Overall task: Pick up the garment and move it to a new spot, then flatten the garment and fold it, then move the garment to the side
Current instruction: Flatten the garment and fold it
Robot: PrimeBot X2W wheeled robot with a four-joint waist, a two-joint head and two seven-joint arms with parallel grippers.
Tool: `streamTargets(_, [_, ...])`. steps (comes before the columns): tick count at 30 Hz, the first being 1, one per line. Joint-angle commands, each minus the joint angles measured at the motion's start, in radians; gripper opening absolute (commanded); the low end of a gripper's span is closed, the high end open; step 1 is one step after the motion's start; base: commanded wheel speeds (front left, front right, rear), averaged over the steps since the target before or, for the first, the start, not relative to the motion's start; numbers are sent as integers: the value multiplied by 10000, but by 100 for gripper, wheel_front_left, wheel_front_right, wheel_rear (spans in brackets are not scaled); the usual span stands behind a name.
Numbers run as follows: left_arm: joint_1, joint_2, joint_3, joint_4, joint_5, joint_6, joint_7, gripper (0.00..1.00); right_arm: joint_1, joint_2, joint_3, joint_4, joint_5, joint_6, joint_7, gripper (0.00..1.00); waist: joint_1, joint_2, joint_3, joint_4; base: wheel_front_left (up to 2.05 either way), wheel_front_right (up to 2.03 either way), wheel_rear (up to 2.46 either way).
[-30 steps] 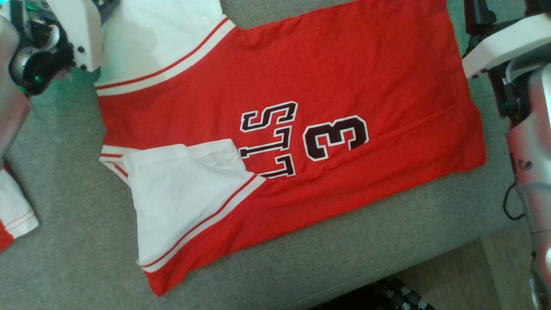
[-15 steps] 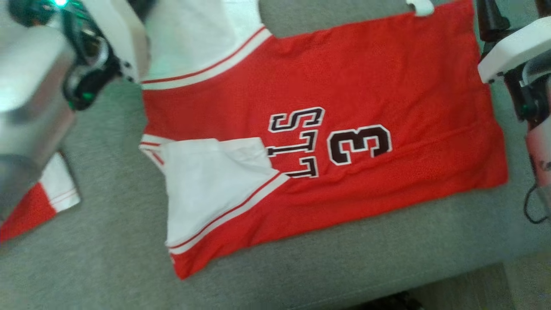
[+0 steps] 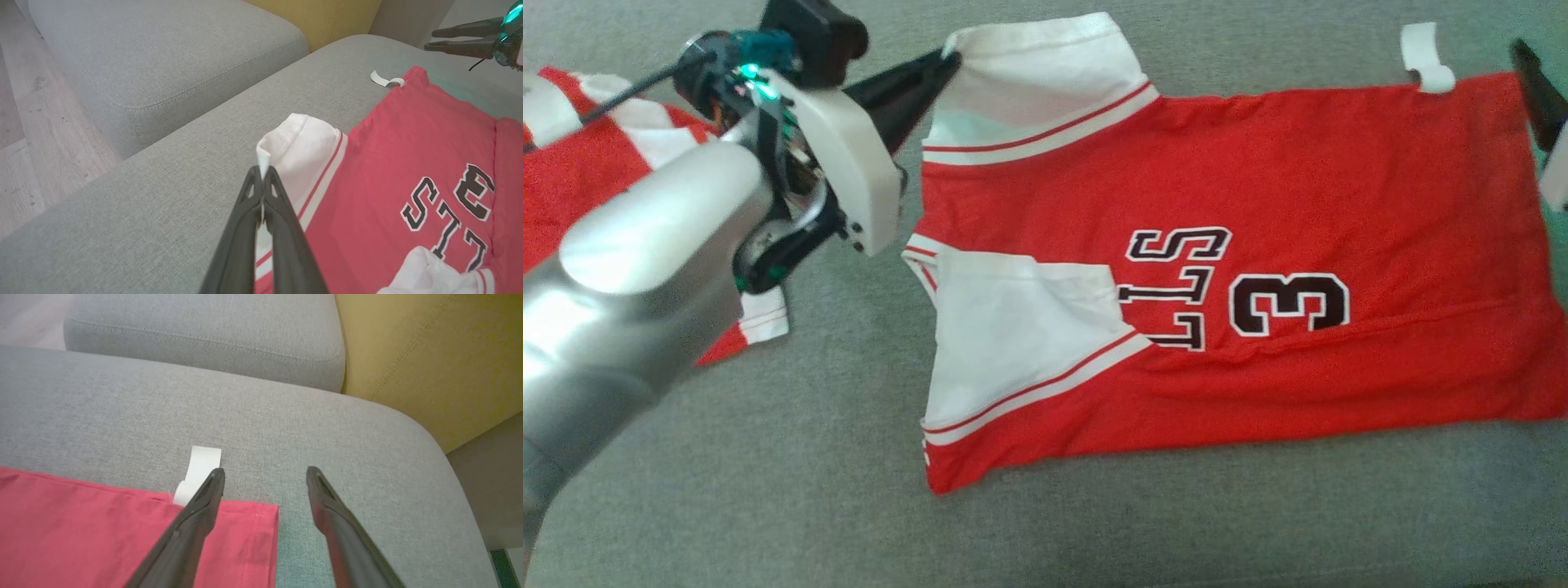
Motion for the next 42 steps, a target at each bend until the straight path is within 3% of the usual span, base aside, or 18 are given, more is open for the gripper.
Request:
streamTargets(1, [-260,359,344,-387,133,160,-111,0,161,-410,121,-39,193,-9,93,100,1,0,53,159,0,0,0])
streamTargets(13, [114,665,213,-1782,343,623,60,0,-49,-551,738,1095,855,-9,394,100,1,0,447,446,0,0,0])
streamTargets(26, [-28,947,269,-2252,329,874,279,0,-604,-306,1354,1740,1375,-9,116,100,1,0,912,472,0,0,0])
streamTargets(27, [-51,957,274,-2227,340,890,287,0,-602,-294,1423,1746,1466,-9,144,71,1,0,934,475,0,0,0])
streamTargets(28, [-75,967,274,-2192,372,910,283,0,-612,-298,1495,1745,1539,-9,158,0,1,0,952,473,0,0,0])
streamTargets(32, [-85,971,289,-2000,428,962,189,0,-670,-328,1702,1712,1848,-9,61,0,1,0,909,444,0,0,0])
streamTargets(42, [-419,1187,600,-923,751,1101,-472,0,-1114,-376,1959,1446,2210,-9,-1356,0,1,0,583,223,0,0,0])
